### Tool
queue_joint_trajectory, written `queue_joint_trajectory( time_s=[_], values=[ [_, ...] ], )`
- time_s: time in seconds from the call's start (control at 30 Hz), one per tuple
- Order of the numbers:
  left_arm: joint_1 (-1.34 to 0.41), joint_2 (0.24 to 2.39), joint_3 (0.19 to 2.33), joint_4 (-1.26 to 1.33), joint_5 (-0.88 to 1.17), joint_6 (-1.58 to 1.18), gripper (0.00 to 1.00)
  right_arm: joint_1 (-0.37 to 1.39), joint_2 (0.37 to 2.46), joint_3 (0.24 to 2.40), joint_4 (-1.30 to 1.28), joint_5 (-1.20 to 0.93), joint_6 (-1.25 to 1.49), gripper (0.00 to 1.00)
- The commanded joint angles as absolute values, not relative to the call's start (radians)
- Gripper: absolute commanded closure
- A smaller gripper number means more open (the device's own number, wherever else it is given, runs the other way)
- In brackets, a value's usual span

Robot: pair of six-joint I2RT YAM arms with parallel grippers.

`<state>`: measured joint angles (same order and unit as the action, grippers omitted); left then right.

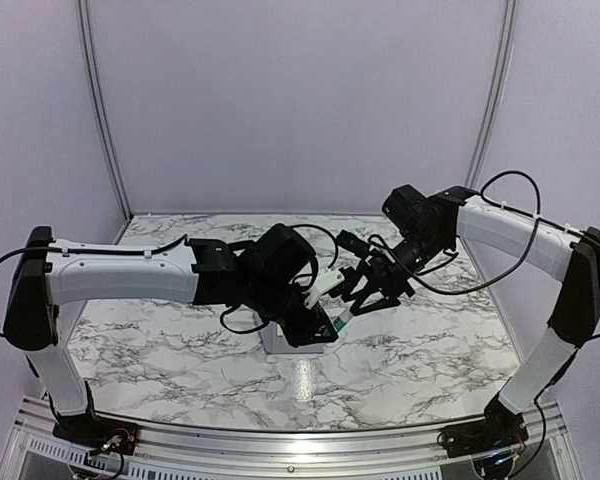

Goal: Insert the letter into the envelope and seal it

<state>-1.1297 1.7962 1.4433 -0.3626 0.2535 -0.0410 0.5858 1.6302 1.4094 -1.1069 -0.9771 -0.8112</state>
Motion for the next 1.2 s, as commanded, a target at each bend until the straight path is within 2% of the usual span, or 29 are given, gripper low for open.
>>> queue_joint_trajectory(
  time_s=[0.0, 0.37, 0.57, 0.73, 1.17],
  values=[
    [-1.126, 1.784, 1.433, -0.336, 0.26, -0.041, 1.0, 0.603, 1.623, 1.409, -1.09, -0.957, -0.805, 0.53],
    [-1.127, 1.78, 1.432, -0.33, 0.251, -0.037, 1.0, 0.604, 1.62, 1.383, -1.053, -0.942, -0.777, 0.49],
    [-1.127, 1.777, 1.412, -0.311, 0.24, -0.044, 1.0, 0.604, 1.528, 1.321, -0.899, -0.969, -0.695, 0.44],
    [-1.127, 1.767, 1.384, -0.279, 0.236, -0.05, 1.0, 0.602, 1.526, 1.311, -0.902, -0.949, -0.681, 0.4],
    [-1.126, 1.73, 1.352, -0.253, 0.226, -0.054, 1.0, 0.586, 1.535, 1.279, -0.898, -0.946, -0.669, 0.38]
  ],
)
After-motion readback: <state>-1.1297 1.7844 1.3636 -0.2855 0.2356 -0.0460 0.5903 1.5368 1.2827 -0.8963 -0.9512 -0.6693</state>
